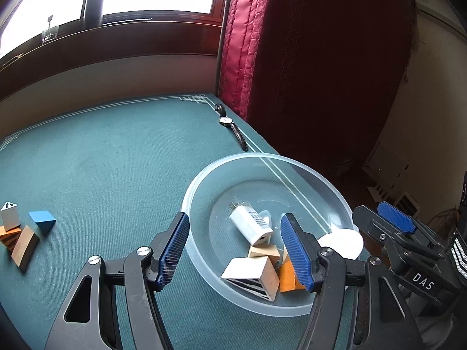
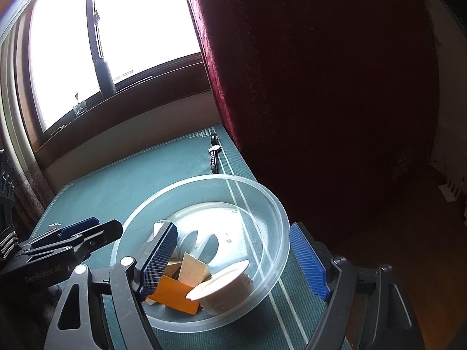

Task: Organize rigid objects
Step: 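Withdraw both tools from the bowl toward the remaining blocks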

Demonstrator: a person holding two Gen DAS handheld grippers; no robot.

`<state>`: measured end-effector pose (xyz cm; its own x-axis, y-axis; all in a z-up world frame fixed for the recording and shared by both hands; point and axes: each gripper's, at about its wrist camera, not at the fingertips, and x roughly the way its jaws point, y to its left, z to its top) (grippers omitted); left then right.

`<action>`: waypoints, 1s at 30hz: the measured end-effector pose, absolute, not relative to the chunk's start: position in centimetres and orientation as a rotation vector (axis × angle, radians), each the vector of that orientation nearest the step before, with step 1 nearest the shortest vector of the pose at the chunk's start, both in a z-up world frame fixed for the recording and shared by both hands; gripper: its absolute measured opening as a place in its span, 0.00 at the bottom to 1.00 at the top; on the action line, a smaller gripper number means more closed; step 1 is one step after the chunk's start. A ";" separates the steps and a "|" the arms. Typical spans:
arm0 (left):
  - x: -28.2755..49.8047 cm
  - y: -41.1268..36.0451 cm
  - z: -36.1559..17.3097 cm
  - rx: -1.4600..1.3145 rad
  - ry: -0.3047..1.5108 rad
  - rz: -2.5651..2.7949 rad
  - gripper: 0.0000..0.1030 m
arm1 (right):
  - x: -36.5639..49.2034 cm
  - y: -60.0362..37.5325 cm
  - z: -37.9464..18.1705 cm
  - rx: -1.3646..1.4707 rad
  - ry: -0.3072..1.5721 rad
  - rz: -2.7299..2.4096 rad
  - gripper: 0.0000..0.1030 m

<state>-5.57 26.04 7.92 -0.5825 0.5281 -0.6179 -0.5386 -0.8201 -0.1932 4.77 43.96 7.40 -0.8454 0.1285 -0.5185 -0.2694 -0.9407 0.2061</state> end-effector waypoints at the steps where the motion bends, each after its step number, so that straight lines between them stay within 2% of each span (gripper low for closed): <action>1: -5.7 25.8 7.8 -0.923 0.013 2.366 0.64 | 4.8 43.8 7.4 -0.760 0.399 2.806 0.81; 15: -5.5 22.3 7.3 -0.925 -0.013 2.453 0.64 | 4.8 41.3 7.2 -0.778 0.332 2.876 0.83; 30: -6.4 15.9 6.3 -0.971 -0.101 2.562 0.64 | 5.2 36.6 7.1 -0.793 0.155 2.961 0.83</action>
<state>-6.39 15.91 6.29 -0.6800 0.3893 -0.6213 -0.3390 -0.9183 -0.2044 5.18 36.59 7.11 -0.8640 0.0441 -0.5015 -0.0963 -0.9922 0.0787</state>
